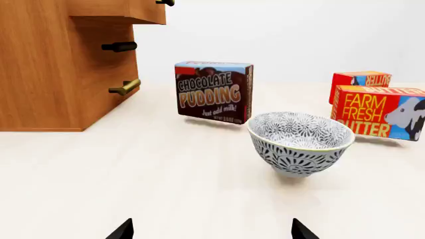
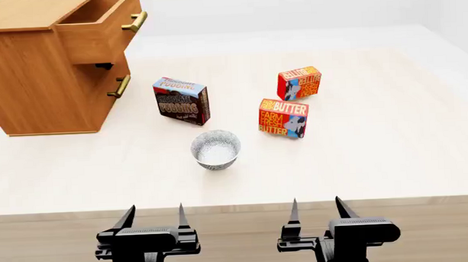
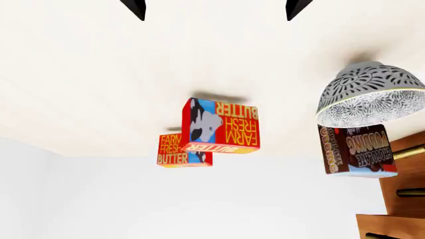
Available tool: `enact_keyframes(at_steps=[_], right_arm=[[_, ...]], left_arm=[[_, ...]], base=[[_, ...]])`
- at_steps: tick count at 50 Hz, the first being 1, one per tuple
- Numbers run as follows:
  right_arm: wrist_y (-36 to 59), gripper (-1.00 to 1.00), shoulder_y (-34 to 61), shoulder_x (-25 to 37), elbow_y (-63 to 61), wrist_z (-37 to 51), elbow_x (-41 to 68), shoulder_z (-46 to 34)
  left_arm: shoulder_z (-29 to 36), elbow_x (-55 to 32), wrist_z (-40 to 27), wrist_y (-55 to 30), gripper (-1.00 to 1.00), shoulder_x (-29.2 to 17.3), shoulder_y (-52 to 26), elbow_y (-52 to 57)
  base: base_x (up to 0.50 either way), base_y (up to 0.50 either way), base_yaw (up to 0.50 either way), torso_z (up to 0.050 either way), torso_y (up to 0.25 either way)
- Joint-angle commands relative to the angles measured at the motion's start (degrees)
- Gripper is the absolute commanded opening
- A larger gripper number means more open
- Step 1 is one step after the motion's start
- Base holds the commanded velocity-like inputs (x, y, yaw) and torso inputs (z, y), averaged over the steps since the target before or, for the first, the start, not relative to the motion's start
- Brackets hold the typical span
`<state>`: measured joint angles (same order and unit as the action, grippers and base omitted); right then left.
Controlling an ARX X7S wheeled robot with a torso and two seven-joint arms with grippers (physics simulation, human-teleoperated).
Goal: Put the bowl in the top drawer of the cabinet.
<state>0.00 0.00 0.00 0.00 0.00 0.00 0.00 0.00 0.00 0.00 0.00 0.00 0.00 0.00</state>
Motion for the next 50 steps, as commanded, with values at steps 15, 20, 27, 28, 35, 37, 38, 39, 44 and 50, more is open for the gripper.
enact_keyframes(at_steps=[15, 20, 27, 28, 35, 37, 38, 39, 44, 50], right_arm=[[0.8, 1.00, 0.4, 2.8, 0.2, 4.4, 3.6, -3.2], [0.9, 1.00, 0.5, 3.3, 0.3, 5.0, 4.1, -3.7], [0.9, 1.00, 0.5, 3.8, 0.1, 5.6, 4.8, -4.4], [0.9, 1.00, 0.5, 3.9, 0.1, 5.7, 4.9, -4.5], [0.8, 1.00, 0.5, 4.4, 0.1, 6.2, 5.7, -4.9], [0.8, 1.00, 0.5, 4.5, 0.0, 6.3, 5.8, -5.1], [0.8, 1.00, 0.5, 4.5, 0.0, 6.3, 5.8, -5.1], [0.7, 1.00, 0.5, 4.6, 0.0, 6.3, 6.0, -5.1], [0.5, 1.00, 0.5, 4.9, 0.0, 6.5, 6.4, -5.5], [0.1, 1.00, 0.5, 5.4, 0.1, 6.7, 6.8, -6.0]], left_arm=[[3.7, -2.7, -3.5, 0.3, 1.00, -3.1, 0.0, 0.0], [4.3, -3.2, -4.1, 0.5, 1.00, -3.5, -0.1, -0.2], [4.9, -3.7, -4.7, 0.6, 1.00, -4.1, 0.0, -0.2], [5.0, -3.7, -4.8, 0.7, 1.00, -4.2, 0.0, -0.1], [5.6, -4.0, -5.5, 0.9, 1.00, -4.6, 0.0, -0.1], [5.7, -4.1, -5.6, 1.0, 1.00, -4.8, -0.1, -0.2], [5.8, -4.1, -5.7, 1.0, 1.00, -4.8, -0.1, -0.3], [5.9, -4.1, -5.8, 1.0, 1.00, -4.9, -0.1, -0.3], [6.3, -4.3, -6.2, 1.1, 1.00, -5.2, -0.1, -0.2], [6.8, -4.6, -6.7, 1.3, 1.00, -5.6, -0.1, -0.3]], base=[[0.00, 0.00, 0.00, 0.017, 0.000], [0.00, 0.00, 0.00, 0.050, 0.000], [0.00, 0.00, 0.00, 0.050, 0.000], [0.00, 0.00, 0.00, 0.050, 0.000], [0.00, 0.00, 0.00, 0.050, 0.000], [0.00, 0.00, 0.00, 0.050, 0.000], [0.00, 0.00, 0.00, 0.050, 0.000], [0.00, 0.00, 0.00, 0.050, 0.000], [0.00, 0.00, 0.00, 0.050, 0.000], [0.00, 0.00, 0.00, 0.050, 0.000]])
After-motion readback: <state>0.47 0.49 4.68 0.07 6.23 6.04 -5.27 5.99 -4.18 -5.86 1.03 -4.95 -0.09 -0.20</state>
